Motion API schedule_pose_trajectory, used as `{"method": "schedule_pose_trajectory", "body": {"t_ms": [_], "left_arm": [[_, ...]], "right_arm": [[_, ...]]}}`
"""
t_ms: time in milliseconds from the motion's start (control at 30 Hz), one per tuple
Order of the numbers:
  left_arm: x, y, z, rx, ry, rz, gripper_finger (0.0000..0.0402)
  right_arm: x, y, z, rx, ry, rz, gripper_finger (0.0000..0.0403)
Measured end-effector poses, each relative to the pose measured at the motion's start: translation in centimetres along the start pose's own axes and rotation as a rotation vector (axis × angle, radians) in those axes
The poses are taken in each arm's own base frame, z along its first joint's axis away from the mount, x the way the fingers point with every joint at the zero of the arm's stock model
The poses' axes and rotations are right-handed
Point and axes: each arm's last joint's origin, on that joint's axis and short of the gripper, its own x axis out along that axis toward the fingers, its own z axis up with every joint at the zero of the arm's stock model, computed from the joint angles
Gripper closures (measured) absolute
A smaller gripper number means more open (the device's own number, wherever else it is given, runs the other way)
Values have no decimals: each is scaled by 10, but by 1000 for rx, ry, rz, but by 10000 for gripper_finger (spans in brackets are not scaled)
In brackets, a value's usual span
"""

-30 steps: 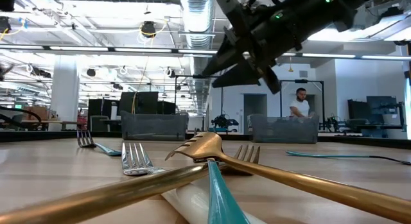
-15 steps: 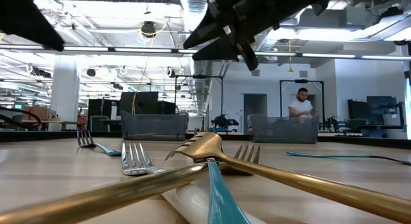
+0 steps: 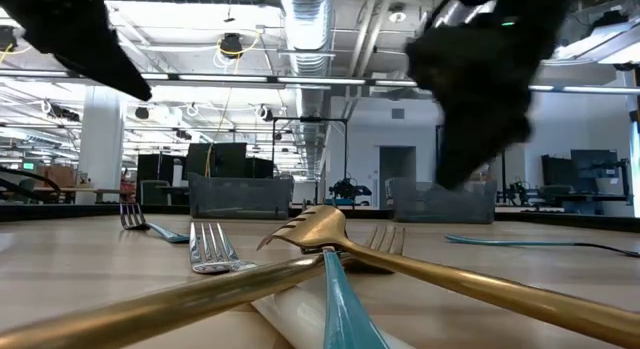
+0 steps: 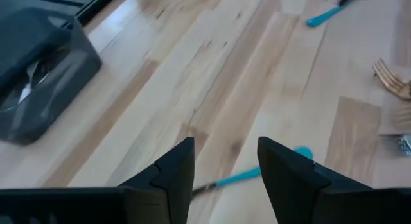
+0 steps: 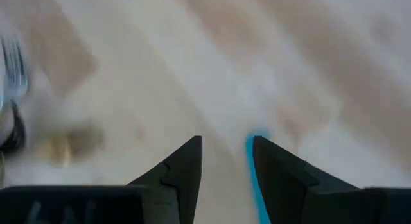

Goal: Sort silverware by color (type)
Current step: Put the blue fork into the right black bin

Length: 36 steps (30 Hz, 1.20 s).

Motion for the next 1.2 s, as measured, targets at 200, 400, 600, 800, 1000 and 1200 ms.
{"method": "schedule_pose_trajectory", "body": {"t_ms": [200,400,600,800,1000,1200], "left_arm": [[17,0,6,9,-5,-30,244],[30,2,8,11,-7,-62,244],[37,4,9,29,5,-92,244],[41,7,13,83,-6,-78,244],[50,15,18,107,4,-41,244],[59,23,25,131,25,-52,244]], "right_arm": [[-6,2,-37,-29,122,-110,239],[1,-3,-60,-58,174,-155,239],[11,-17,-70,-18,177,-182,241],[15,-21,-71,-57,197,-158,293],[19,-24,-63,-122,207,-143,388],[18,-37,-43,-232,221,-147,386]]}}
